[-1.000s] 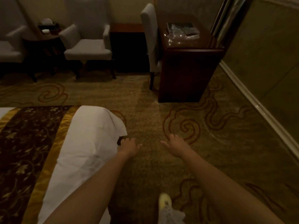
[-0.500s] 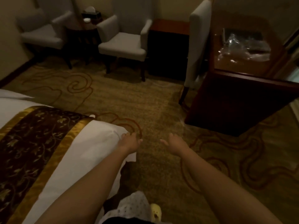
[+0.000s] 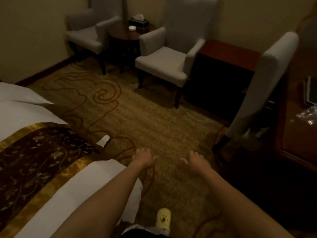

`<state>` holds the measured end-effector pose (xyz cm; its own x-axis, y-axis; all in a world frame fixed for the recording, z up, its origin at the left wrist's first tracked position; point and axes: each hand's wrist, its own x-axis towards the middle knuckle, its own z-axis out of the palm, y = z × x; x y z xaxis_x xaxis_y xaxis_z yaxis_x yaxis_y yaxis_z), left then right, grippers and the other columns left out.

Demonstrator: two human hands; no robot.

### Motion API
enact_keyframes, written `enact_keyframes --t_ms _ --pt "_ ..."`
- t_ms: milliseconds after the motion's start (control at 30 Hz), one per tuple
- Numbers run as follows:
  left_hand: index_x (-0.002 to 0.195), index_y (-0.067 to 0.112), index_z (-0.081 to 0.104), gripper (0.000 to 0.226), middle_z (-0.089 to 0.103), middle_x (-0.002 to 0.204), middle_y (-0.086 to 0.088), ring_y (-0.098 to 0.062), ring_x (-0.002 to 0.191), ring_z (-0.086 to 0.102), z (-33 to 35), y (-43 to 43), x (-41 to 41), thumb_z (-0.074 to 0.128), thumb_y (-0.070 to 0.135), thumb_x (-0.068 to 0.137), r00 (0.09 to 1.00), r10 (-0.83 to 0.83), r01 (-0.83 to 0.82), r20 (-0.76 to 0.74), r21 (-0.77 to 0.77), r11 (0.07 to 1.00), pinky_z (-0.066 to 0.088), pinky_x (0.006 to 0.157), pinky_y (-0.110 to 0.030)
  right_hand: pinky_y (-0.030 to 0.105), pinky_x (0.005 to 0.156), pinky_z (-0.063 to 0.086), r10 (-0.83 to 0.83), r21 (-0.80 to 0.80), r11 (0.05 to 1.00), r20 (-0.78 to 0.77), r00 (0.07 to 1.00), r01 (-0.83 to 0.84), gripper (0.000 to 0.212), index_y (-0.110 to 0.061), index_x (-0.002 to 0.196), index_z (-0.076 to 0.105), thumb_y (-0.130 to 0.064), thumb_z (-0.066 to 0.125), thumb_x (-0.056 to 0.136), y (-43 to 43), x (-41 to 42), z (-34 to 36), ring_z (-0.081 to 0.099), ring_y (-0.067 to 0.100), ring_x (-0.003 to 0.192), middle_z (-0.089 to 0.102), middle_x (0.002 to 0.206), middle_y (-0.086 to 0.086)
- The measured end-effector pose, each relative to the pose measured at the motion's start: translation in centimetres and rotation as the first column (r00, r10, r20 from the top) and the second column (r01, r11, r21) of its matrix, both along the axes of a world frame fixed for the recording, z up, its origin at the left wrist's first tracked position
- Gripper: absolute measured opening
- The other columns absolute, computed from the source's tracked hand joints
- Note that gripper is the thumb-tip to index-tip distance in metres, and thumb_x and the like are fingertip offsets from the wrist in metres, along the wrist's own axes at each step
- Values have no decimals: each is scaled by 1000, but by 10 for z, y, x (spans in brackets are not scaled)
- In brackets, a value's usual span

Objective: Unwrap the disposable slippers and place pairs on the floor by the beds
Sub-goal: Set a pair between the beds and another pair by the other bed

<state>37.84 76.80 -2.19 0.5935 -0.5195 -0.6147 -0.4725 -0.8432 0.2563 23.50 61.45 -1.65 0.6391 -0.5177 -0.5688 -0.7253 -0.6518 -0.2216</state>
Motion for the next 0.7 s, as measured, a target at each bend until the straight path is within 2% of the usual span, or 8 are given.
enact_keyframes --t_ms 133,367,500,700 --pt "142 11 29 59 30 149 -15 -34 139 22 2 -54 45 37 46 94 998 63 -63 -10 3 998 26 111 -48 46 108 36 28 20 999 0 1000 -28 67 -11 143 28 -55 33 93 -65 49 4 35 33 134 36 147 16" --pt "144 12 29 61 35 149 -13 -33 138 28 -20 -118 127 38 46 94 966 254 -253 -45 33 967 29 112 -48 45 109 34 232 42 972 -44 972 -230 67 -11 144 27 -54 33 94 -173 158 -18 34 34 135 34 148 16" --pt "142 15 32 57 37 148 -12 -33 136 32 -32 -135 165 39 44 94 877 469 -467 -106 43 883 30 112 -46 45 110 33 422 62 907 -98 901 -418 67 -10 144 25 -54 32 94 -215 235 -31 33 34 135 32 149 16" --pt "139 14 39 53 41 145 -15 -34 131 40 -36 -134 194 39 42 94 719 677 -682 -158 31 731 34 109 -43 45 108 34 643 96 765 -145 752 -637 65 -6 143 26 -51 32 95 -229 341 -38 35 36 133 33 148 19"
